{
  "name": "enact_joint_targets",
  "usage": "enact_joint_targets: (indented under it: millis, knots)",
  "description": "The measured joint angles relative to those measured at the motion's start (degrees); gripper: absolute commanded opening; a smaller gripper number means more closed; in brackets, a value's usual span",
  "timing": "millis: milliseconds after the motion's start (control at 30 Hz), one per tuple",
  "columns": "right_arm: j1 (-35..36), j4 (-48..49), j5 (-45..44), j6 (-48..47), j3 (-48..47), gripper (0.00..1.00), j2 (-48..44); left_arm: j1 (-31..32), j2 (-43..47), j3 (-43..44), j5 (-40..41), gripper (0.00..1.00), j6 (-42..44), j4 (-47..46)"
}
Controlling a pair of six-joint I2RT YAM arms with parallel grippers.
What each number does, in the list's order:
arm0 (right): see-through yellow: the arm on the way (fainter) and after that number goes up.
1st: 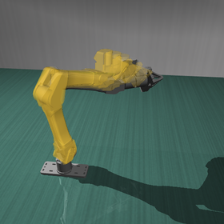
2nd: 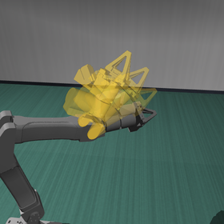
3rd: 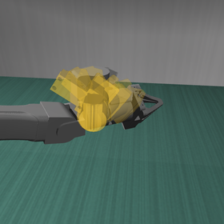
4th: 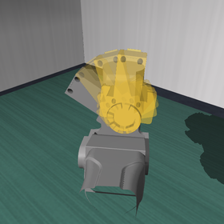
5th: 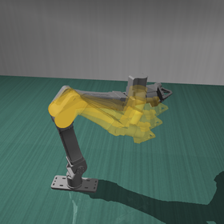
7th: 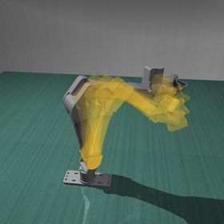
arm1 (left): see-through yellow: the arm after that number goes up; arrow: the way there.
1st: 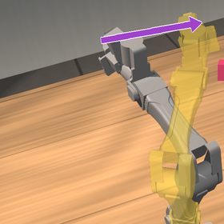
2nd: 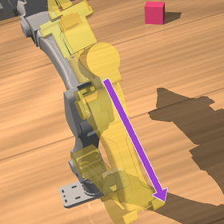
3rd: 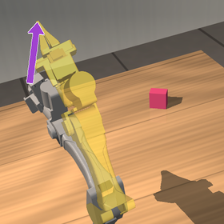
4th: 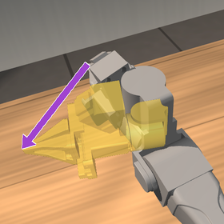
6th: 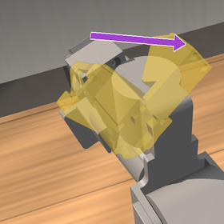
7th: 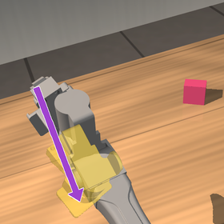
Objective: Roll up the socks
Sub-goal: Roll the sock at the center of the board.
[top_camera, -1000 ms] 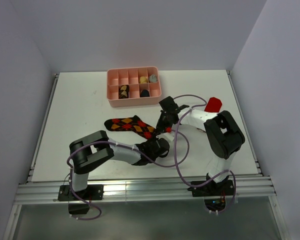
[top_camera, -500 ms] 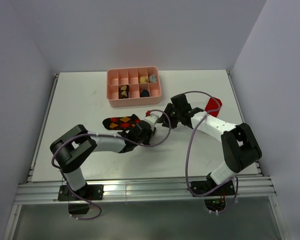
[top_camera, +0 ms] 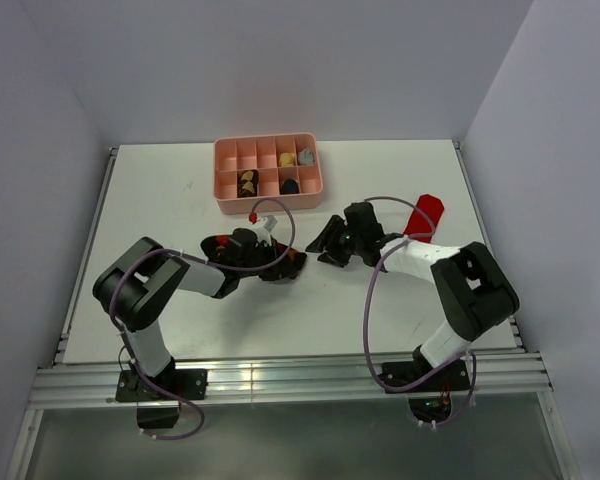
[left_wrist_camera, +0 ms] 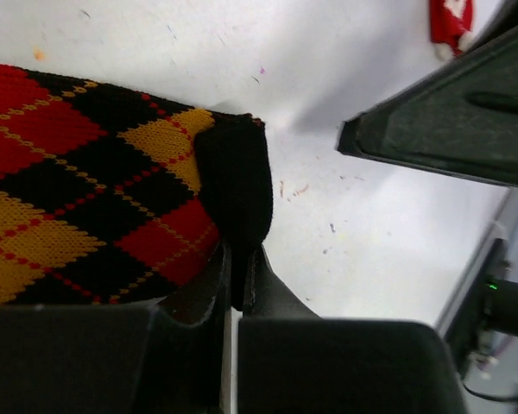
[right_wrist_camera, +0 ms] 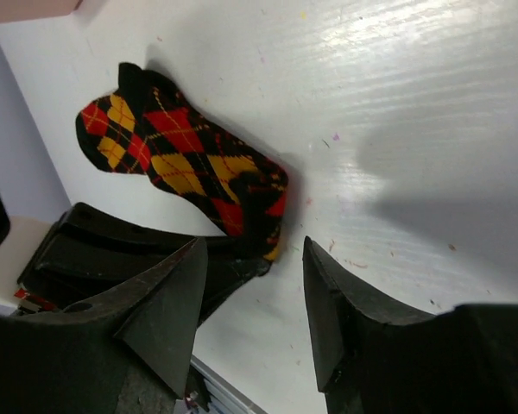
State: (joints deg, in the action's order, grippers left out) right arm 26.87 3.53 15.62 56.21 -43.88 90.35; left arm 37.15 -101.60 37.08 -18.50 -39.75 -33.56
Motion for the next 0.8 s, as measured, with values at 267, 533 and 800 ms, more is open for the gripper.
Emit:
enact_joint_targets:
  millis: [267,533,800]
  knots:
    - [0.8,7.1,2.3,2.3,0.3,0.58,5.7,-1.4,-3.3,-0.7,-6.9,0.01,-5.6,-5.9]
    - [1.2,9.9,4.0,3.6,2.4,0.56,7.5,-2.9,-5.4,-1.6,-10.6,0.01,-9.8,-10.2]
    - [1.3,13.9,6.4,5.5,3.7,0.54,8.9,-3.9,-7.8,-2.1,-13.1,0.01,-14.0,-14.7]
